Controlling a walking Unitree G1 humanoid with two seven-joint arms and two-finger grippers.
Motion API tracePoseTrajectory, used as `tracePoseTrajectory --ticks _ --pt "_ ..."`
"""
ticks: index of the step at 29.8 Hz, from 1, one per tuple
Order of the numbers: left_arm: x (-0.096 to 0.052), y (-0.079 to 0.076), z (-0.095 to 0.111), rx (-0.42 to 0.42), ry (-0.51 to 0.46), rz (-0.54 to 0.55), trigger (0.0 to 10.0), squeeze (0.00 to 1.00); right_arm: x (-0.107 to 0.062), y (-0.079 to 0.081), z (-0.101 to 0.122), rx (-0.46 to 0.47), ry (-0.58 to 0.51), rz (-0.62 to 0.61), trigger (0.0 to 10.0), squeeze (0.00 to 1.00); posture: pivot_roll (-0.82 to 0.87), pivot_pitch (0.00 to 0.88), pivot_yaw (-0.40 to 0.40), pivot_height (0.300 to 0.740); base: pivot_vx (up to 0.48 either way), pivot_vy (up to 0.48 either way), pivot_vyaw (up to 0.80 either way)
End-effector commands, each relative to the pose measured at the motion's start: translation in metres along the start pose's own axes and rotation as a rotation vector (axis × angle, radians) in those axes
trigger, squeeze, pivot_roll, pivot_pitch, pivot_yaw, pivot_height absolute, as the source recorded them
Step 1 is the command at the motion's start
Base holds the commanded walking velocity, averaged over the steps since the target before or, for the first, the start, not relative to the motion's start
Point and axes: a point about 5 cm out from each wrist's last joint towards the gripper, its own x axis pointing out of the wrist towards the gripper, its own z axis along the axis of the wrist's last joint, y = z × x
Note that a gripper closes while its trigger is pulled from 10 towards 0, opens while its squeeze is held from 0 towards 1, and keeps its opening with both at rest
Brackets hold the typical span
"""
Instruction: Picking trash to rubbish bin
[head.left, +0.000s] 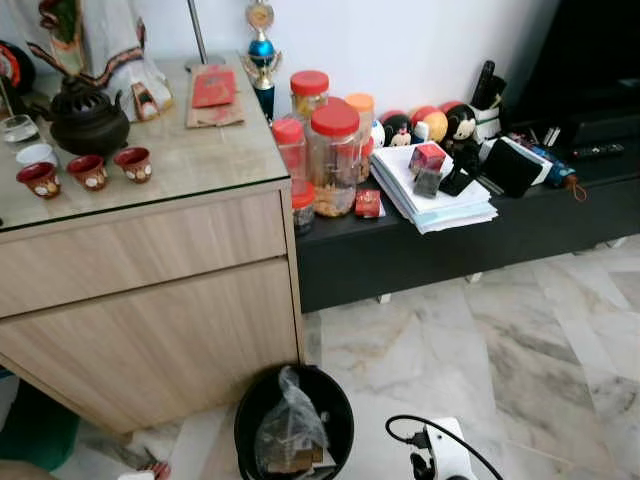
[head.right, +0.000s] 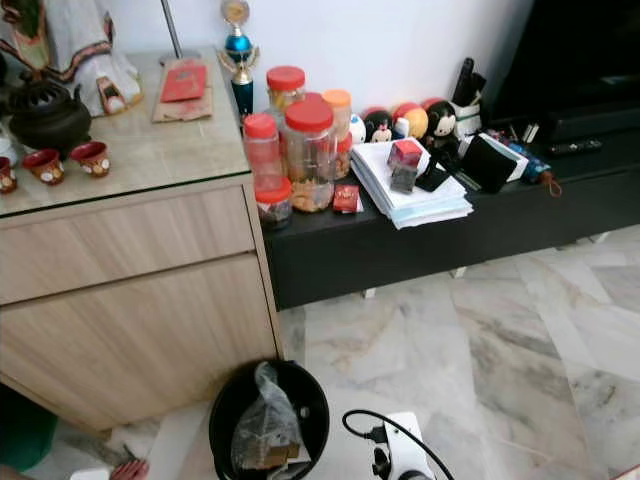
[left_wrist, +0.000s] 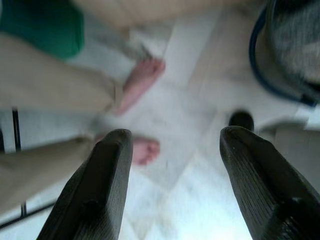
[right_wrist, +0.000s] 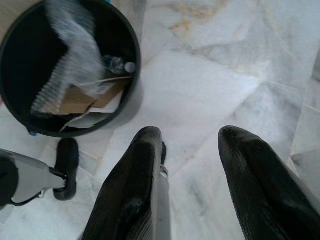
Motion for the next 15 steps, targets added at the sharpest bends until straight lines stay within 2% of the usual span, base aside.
tracePoseTrajectory --ticks 1,10,15 --pt "0.0013 0.0033 0.0038 -0.007 -0.012 0.007 10.0 0.00 0.0003 0.0007 0.0008 0.013 -0.002 -0.003 10.0 0.00 0.03 0.014 0.011 0.740 0.000 0.000 0.00" --pt "0.0020 0.0007 0.0047 0.008 -0.007 -0.010 10.0 0.00 0.0024 0.0031 0.0092 0.018 -0.022 0.004 10.0 0.00 0.03 0.003 0.015 0.740 0.000 0.000 0.00" --pt "0.0010 -0.0007 0.0017 0.015 -0.002 -0.014 10.0 0.00 0.0016 0.0024 0.0057 0.014 -0.011 0.006 10.0 0.00 0.04 0.000 0.011 0.740 0.000 0.000 0.00"
